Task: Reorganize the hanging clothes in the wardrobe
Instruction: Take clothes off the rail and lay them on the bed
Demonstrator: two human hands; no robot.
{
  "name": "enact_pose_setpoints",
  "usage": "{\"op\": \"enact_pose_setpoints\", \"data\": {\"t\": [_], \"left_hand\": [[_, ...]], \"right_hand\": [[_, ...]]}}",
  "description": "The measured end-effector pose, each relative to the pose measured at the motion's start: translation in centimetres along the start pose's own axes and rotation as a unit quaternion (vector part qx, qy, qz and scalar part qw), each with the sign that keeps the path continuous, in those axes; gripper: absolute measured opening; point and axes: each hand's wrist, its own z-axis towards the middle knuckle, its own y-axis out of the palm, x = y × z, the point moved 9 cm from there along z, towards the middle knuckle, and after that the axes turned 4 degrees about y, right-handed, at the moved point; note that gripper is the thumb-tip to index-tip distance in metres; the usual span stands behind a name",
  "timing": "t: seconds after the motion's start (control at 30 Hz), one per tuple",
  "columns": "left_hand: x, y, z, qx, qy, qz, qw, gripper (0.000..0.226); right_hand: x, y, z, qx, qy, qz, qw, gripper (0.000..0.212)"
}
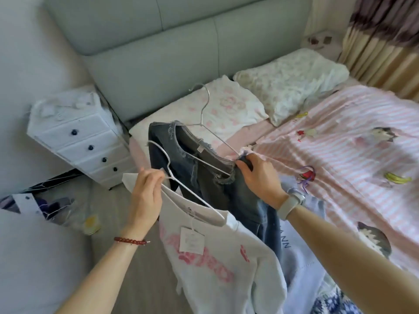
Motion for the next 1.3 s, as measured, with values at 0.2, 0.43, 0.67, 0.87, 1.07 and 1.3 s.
{"op": "enact_pose_setpoints", "data": {"t": [0.2,0.43,0.67,0.87,1.07,1.3], "left_hand": [[-4.0,-10.0,-0.1,0.082,-0.005,0.052,0.995,0.017],[-7.7,-15.9,-0.2,0.145,-0.026,0.123,0.982,0.025],[-7.8,-14.2,2.1,0.147,-0.005,0.120,0.982,0.026],[-8.4,-6.6,4.1,0.098,0.023,0.034,0.994,0.024],[-8.6,2.1,4.1,0.029,0.003,-0.025,0.999,0.024],[-7.1,7.3,4.9,-0.010,0.010,-0.024,1.000,0.012]], "right_hand": [[-13.8,6.3,4.4,-0.043,-0.071,0.062,0.995,0.026],[-23.9,8.2,6.5,-0.027,-0.137,0.195,0.971,0.034],[-20.7,9.5,10.6,-0.003,-0.050,0.246,0.968,0.043],[-8.9,10.6,16.2,0.017,0.078,0.183,0.980,0.040],[4.0,11.3,17.9,-0.099,0.200,0.006,0.975,0.051],[7.6,10.1,4.2,-0.301,0.237,0.147,0.912,0.039]]}}
